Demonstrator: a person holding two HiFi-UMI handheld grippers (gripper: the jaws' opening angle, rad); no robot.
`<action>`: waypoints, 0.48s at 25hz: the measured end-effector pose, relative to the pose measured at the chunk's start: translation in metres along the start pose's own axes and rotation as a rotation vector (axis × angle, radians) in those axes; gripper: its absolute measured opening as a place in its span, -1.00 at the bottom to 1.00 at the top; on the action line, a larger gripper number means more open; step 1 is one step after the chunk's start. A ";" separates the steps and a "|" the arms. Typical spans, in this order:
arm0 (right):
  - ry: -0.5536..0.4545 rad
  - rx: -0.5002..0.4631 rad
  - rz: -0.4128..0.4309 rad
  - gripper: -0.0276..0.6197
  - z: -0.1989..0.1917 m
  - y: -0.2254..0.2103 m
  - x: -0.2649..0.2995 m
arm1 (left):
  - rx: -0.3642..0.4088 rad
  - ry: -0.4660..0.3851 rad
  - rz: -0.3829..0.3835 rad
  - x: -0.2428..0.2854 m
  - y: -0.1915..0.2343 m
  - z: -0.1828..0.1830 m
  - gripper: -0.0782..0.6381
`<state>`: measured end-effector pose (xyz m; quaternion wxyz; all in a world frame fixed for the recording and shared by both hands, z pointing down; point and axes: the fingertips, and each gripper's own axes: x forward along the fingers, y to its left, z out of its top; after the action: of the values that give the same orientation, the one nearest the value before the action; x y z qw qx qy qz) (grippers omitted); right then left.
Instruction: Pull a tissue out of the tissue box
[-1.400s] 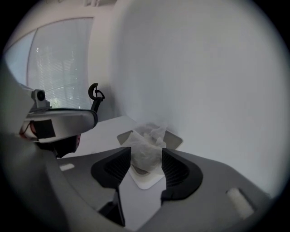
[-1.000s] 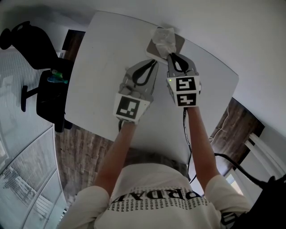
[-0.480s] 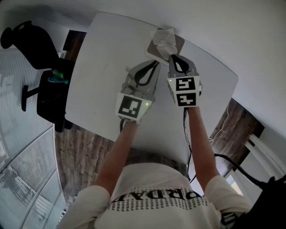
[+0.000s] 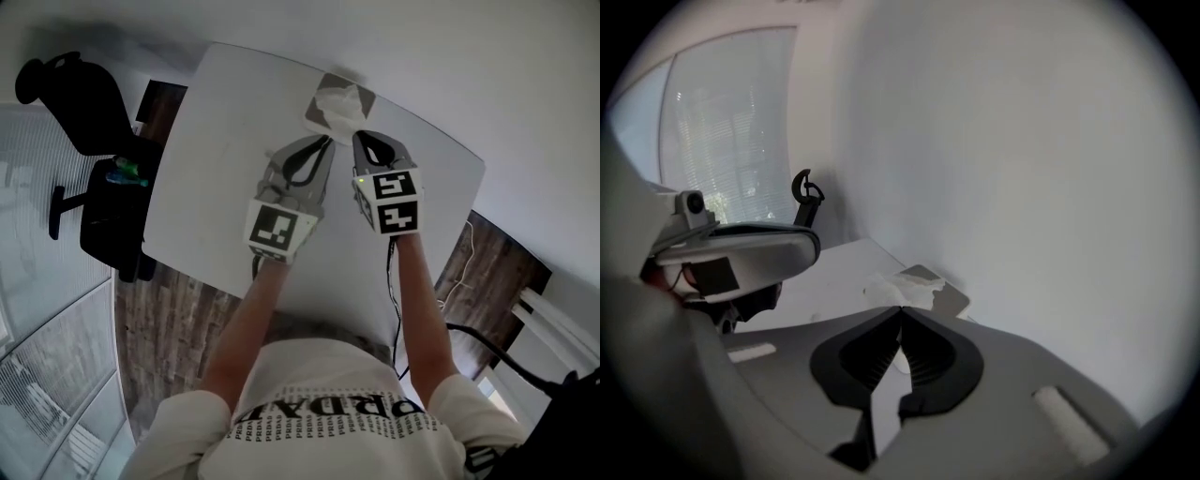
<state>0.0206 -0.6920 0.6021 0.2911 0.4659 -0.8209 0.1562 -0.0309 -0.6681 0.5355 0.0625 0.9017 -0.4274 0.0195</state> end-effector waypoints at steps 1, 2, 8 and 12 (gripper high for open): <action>-0.001 0.009 0.002 -0.88 0.002 0.002 -0.005 | 0.004 -0.001 -0.006 -0.002 -0.004 0.003 -0.76; -0.001 0.018 0.004 -0.88 0.004 0.004 -0.011 | 0.005 -0.001 -0.013 -0.005 -0.008 0.007 -0.76; -0.025 0.046 -0.002 -0.88 0.019 0.008 -0.048 | 0.022 0.036 -0.044 -0.021 -0.027 0.023 -0.76; -0.058 0.051 -0.014 -0.88 0.026 0.016 -0.081 | 0.039 0.036 -0.045 -0.037 -0.041 0.039 -0.76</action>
<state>0.0302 -0.6427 0.5316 0.2563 0.4832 -0.8214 0.1615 -0.0231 -0.6190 0.4894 0.0530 0.9116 -0.4054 0.0428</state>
